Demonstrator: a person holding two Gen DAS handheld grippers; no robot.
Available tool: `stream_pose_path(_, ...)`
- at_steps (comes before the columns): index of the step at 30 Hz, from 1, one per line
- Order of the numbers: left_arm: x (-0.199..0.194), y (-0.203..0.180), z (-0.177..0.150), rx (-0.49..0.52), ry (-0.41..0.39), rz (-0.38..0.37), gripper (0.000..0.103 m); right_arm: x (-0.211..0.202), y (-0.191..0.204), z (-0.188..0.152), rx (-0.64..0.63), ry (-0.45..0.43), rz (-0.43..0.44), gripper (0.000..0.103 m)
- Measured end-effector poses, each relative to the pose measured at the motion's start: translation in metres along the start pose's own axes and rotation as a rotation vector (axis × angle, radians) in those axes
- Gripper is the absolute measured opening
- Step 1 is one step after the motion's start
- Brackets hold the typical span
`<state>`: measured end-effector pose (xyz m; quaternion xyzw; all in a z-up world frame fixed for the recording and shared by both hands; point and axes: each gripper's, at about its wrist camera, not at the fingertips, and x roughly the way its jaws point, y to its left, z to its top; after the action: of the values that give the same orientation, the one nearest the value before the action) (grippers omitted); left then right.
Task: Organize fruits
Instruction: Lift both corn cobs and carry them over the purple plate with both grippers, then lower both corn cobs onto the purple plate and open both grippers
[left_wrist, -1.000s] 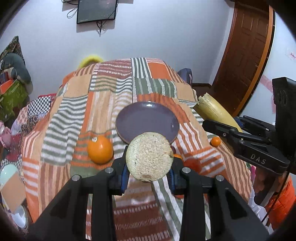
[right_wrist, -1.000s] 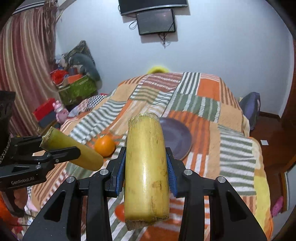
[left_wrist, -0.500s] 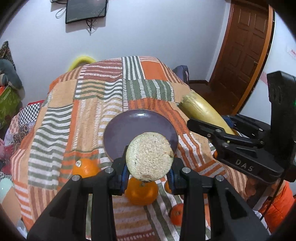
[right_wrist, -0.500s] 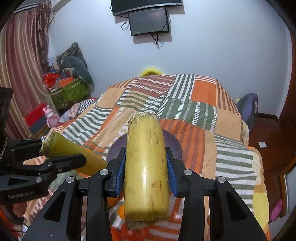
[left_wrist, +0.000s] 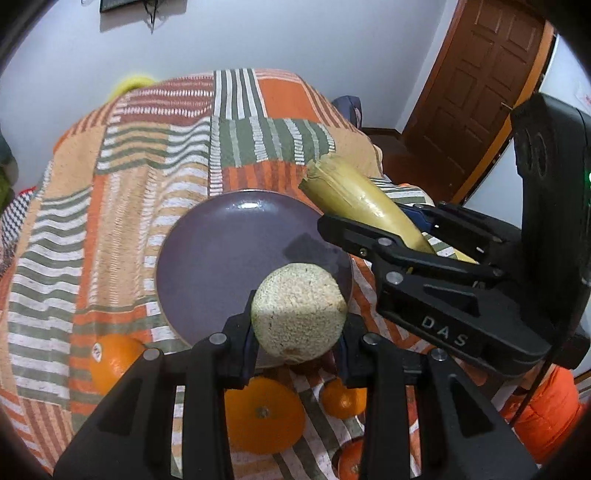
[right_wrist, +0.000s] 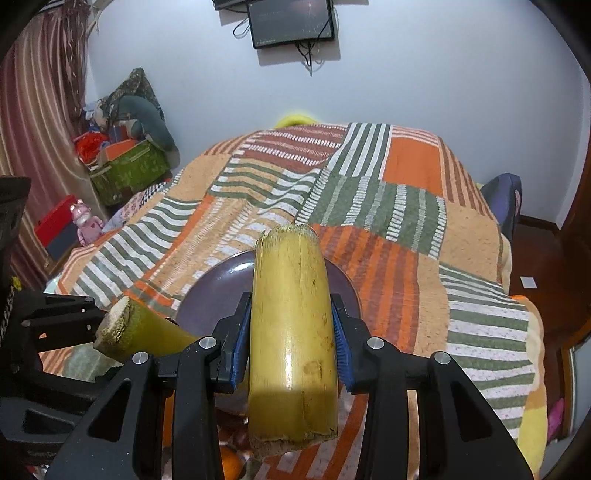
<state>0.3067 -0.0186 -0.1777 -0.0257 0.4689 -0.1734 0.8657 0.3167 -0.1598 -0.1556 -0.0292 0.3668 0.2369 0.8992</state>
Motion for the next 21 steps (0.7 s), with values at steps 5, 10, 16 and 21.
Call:
stream_pose_path(5, 0.018, 0.018, 0.007, -0.028, 0.036, 0.002, 0.034, 0.018, -0.002, 0.005, -0.014, 0.028, 0.005, 0.036)
stream_pose_path(10, 0.028, 0.035, 0.013, -0.068, 0.038, 0.002, 0.034, 0.035, -0.004, 0.008, -0.016, 0.054, 0.018, 0.036)
stream_pose_path(16, 0.040, 0.044, 0.024, -0.061, 0.014, 0.081, 0.041, 0.051, -0.011, 0.011, 0.007, 0.091, 0.026, 0.036)
stream_pose_path(21, 0.054, 0.057, 0.031, -0.082, 0.023, 0.112, 0.049, 0.059, -0.018, 0.012, 0.041, 0.116, 0.040, 0.036)
